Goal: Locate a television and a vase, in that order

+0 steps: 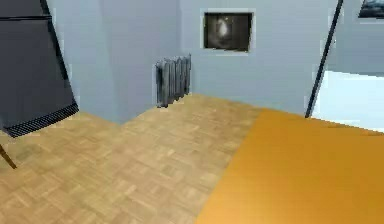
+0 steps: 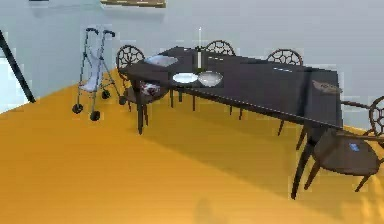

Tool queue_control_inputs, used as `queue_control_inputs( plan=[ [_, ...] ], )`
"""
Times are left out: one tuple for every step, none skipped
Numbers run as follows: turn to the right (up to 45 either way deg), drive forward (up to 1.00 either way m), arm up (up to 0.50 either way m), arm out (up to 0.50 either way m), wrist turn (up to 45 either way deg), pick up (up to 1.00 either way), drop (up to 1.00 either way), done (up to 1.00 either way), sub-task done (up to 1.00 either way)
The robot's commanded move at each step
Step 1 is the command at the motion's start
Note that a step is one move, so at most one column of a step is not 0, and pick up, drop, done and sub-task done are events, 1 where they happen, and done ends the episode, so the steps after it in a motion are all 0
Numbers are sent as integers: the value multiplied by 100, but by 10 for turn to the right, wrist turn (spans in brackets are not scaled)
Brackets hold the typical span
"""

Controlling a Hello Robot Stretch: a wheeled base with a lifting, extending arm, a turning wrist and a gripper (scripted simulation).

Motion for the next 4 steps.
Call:
queue_control_inputs(
  plan=[
    [360,0,0,0,0,0,0,0,0],
    [0,100,0,0,0,0,0,0,0],
    [30,0,0,0,0,0,0,0,0],
    [0,100,0,0,0,0,0,0,0]
  ],
)
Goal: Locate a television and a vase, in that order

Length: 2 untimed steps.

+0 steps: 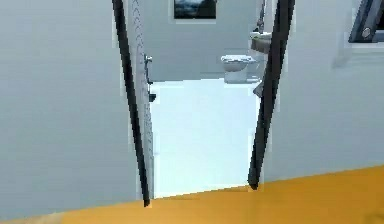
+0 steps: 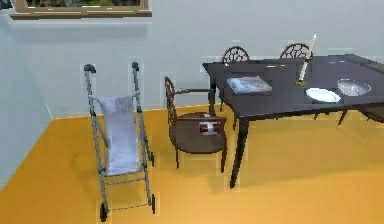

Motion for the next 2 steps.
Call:
queue_control_inputs(
  plan=[
    [0,85,0,0,0,0,0,0,0],
    [0,100,0,0,0,0,0,0,0]
  ],
)
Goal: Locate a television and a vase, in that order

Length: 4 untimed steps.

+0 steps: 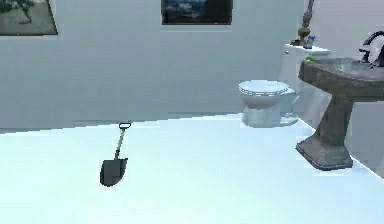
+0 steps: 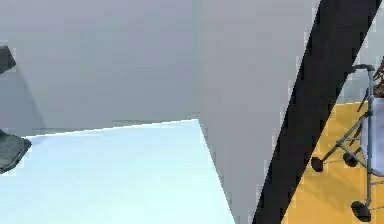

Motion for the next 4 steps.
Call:
queue_control_inputs(
  plan=[
    [-150,0,0,0,0,0,0,0,0],
    [0,15,0,0,0,0,0,0,0],
    [120,0,0,0,0,0,0,0,0],
    [30,0,0,0,0,0,0,0,0]
  ],
)
